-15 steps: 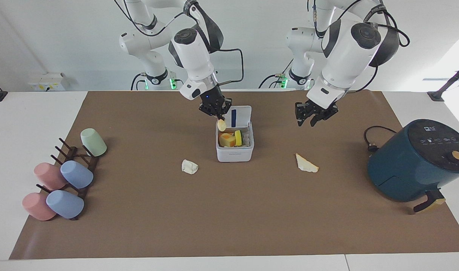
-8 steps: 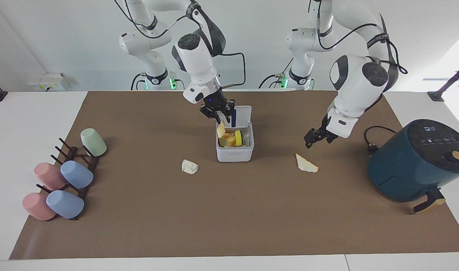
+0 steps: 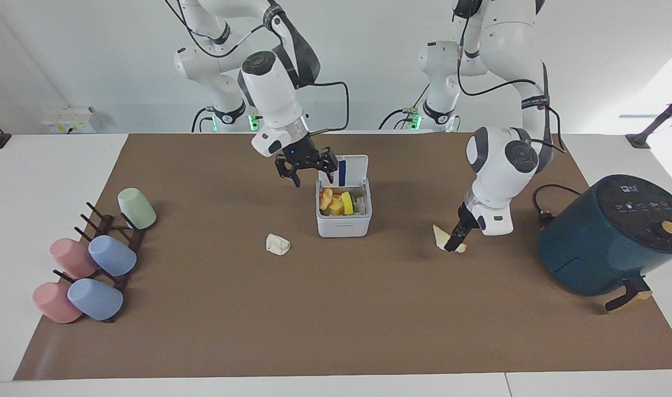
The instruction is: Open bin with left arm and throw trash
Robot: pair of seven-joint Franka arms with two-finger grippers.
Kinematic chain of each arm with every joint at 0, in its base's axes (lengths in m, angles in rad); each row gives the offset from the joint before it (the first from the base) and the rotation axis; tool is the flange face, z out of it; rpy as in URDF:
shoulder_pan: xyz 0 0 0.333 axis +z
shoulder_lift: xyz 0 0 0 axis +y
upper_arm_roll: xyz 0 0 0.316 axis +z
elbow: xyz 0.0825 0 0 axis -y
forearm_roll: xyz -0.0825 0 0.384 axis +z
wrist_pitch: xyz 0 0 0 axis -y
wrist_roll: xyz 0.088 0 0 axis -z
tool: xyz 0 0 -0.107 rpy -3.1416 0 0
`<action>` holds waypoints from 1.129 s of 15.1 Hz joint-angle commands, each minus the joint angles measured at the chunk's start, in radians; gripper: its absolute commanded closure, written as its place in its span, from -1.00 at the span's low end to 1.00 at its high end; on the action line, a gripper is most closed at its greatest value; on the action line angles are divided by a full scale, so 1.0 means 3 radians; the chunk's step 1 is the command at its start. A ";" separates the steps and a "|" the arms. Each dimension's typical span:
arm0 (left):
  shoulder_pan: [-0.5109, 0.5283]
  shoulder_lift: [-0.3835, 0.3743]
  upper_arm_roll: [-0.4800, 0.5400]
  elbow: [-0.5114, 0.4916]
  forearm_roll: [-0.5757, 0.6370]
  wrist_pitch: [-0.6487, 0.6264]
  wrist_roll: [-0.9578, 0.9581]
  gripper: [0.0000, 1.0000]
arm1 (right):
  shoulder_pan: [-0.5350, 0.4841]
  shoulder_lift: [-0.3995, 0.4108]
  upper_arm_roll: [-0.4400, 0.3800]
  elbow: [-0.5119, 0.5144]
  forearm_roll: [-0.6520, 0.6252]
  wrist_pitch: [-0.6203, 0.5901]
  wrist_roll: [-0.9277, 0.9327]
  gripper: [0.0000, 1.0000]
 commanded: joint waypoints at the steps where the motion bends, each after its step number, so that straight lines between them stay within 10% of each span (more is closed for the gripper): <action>1: -0.0043 0.0020 0.0022 -0.0229 0.0015 0.0319 -0.0355 -1.00 | -0.0317 0.0157 0.0025 0.0053 0.0012 0.0163 -0.0645 -1.00; 6: -0.0038 0.0026 0.0027 -0.0291 0.0025 0.0320 -0.0365 -0.63 | -0.0445 0.0561 0.0025 0.0048 -0.0452 0.0603 -0.1172 -1.00; 13: -0.0038 0.0021 0.0022 -0.0296 0.0101 0.0310 -0.0329 1.00 | -0.0435 0.1037 0.0030 -0.0033 -0.0566 0.1094 -0.2399 -0.91; 15: -0.0043 0.0031 0.0017 -0.0164 0.0250 0.0259 -0.0314 1.00 | -0.0460 0.1032 0.0030 -0.0049 -0.0566 0.1094 -0.2625 0.69; 17: -0.0048 0.0031 0.0017 0.0117 0.0291 0.0030 -0.0223 1.00 | -0.0466 0.1032 0.0030 -0.0049 -0.0566 0.1089 -0.2636 1.00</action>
